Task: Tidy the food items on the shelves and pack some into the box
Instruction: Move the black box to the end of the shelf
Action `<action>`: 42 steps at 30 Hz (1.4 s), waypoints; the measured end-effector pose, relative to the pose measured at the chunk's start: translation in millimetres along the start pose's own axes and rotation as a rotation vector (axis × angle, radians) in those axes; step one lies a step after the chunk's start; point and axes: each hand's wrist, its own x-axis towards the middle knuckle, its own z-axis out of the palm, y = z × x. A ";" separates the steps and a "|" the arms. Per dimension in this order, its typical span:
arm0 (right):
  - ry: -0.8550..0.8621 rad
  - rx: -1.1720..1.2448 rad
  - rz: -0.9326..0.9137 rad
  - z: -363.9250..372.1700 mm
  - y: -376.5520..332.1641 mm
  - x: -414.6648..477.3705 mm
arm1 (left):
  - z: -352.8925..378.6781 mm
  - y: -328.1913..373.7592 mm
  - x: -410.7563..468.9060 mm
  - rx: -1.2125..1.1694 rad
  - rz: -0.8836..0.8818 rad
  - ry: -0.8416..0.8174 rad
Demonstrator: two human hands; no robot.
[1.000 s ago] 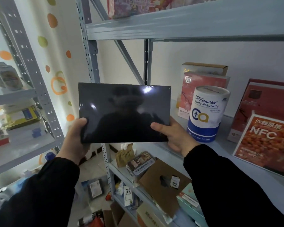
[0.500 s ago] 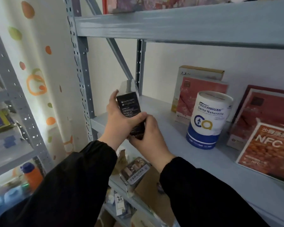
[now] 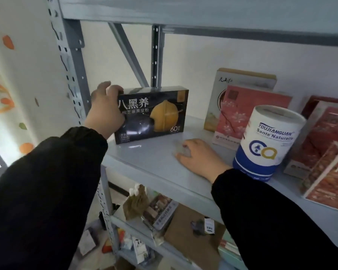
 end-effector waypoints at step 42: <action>0.096 -0.042 0.122 7.7 -8.3 10.6 | 102.2 -1.3 137.6 0.235 0.864 -0.101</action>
